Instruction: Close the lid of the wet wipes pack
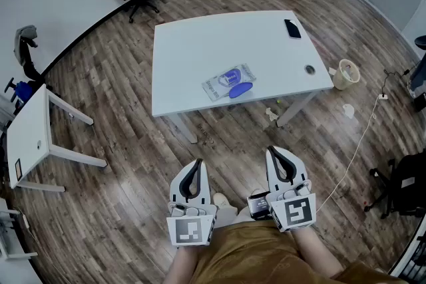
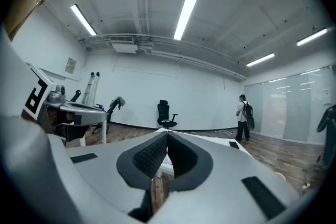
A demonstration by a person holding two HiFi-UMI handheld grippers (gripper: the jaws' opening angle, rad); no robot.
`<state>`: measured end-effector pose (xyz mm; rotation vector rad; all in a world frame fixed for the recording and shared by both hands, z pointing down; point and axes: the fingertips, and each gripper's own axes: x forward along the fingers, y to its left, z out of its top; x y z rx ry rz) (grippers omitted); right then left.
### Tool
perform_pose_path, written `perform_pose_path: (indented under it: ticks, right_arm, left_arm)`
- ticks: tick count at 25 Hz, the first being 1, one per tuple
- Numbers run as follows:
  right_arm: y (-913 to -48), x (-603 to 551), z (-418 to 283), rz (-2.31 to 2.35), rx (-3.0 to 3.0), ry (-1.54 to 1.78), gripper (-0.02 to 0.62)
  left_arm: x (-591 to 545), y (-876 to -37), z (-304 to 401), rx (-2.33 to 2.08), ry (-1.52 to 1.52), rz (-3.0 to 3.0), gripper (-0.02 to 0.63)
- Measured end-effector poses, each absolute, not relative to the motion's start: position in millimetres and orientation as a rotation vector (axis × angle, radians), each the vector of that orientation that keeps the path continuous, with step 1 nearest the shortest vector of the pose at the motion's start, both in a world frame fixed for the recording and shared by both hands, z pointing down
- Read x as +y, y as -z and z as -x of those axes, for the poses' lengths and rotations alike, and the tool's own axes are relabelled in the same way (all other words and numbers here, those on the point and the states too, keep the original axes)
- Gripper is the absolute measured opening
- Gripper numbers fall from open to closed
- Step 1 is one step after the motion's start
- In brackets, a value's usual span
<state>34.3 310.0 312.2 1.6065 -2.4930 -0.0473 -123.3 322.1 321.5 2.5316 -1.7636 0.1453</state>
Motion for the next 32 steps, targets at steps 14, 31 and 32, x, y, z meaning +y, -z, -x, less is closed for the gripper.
perform_pose_path:
  ticks: [14,31,32]
  right_arm:
    - [-313.7,329.2,-27.6,-1.646,-2.477,0.019,0.009]
    - [-324.2,278.6,-48.5,-1.602,-2.514,-0.018,0.009]
    - [-324.6,273.3,-51.1,-1.596,-2.516,-0.022,0.009]
  left_arm:
    - [332.7,-319.1,132.6,-1.662,-0.018,-2.513,0.005]
    - [283.9,-327.1,121.6,-1.768,-0.131,-2.498,0.005]
    - [278.3,-327.4,119.2,-1.768,-0.135,-2.496,0.005]
